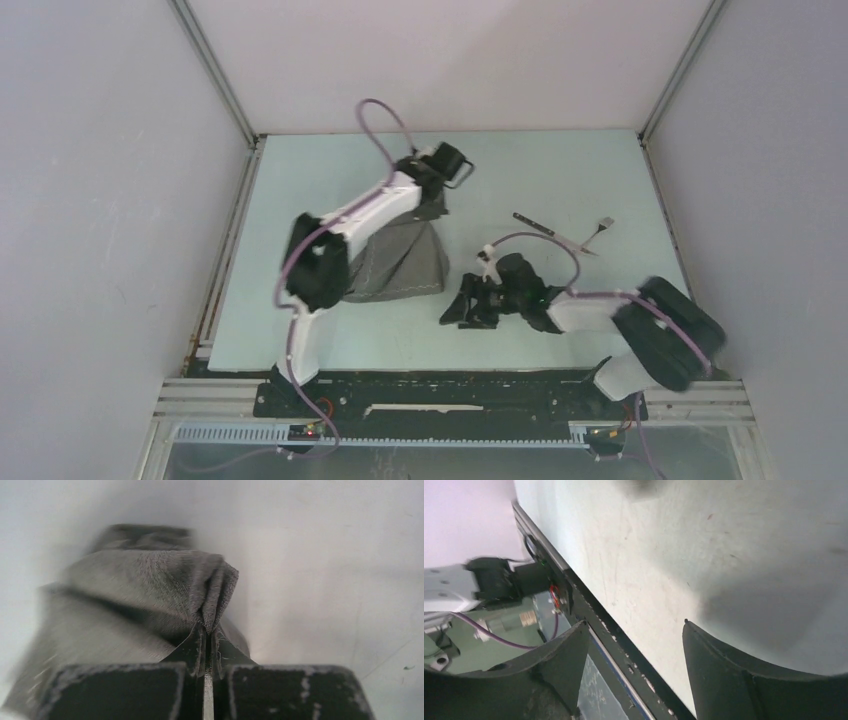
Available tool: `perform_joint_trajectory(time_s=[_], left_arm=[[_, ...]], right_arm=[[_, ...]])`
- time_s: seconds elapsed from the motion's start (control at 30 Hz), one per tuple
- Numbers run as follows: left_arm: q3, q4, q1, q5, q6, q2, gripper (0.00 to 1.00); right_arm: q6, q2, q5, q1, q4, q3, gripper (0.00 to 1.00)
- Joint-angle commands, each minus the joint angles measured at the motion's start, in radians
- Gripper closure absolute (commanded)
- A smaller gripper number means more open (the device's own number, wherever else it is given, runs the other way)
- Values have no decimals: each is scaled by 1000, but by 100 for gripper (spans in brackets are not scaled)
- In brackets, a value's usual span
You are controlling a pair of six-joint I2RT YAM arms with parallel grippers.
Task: Fold the napkin into a case and place the utensils inside
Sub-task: Turn over the upper triangle folded napkin at the center of the board, then smooth out the lower triangle-folded napkin at the center of the board.
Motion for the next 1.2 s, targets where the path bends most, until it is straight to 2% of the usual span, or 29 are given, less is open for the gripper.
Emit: perform_joint_trajectory(time_s=[0.0,0.03,0.1,0.2,0.3,0.33,0.4,0.47,0.5,0.6,0.63,0.7,0.83,0.97,1.0,1.07,1.17], left_arm=[[378,-90,-110,-1,12,231,100],[457,-119,-126,-14,23,274,100],[524,-126,-158,-29,54,314,100],[496,-76,-171,34,78,320,91],[452,-37,-188,50,109,304,92],[445,-24,-189,63,124,299,88],[458,-14,-190,121,159,297,65],[519,-50,-192,164,195,297,49],[542,-70,-192,165,211,284,44],[539,-114,-184,214,261,199,37],[501,-113,-178,237,275,158,29],[379,-88,-161,257,291,49,23],[83,22,-67,287,271,-118,22],[-170,183,35,422,240,-182,37],[-198,205,51,427,232,-176,38],[-228,239,73,443,228,-146,31],[-236,280,85,476,208,-87,29]], right_arm=[[-129,-325,106,-106,-175,-32,23],[-143,-381,125,-133,-225,-43,22],[-167,-469,149,-189,-328,-47,21],[-165,-583,180,-290,-462,-44,21],[-176,-680,250,-375,-562,-44,20],[-190,-691,260,-415,-584,-40,20],[-221,-679,247,-475,-610,-29,21],[-237,-652,202,-541,-613,-21,21],[-245,-633,159,-570,-600,-19,21],[-278,-567,99,-615,-583,5,21],[-288,-527,78,-616,-563,14,20],[-306,-441,19,-617,-525,43,19],[-239,-262,-127,-616,-411,95,21],[-188,-137,-142,-603,-277,126,24],[-188,-86,-150,-608,-255,147,24],[-172,-2,-192,-630,-228,202,26],[-174,98,-215,-635,-218,295,25]])
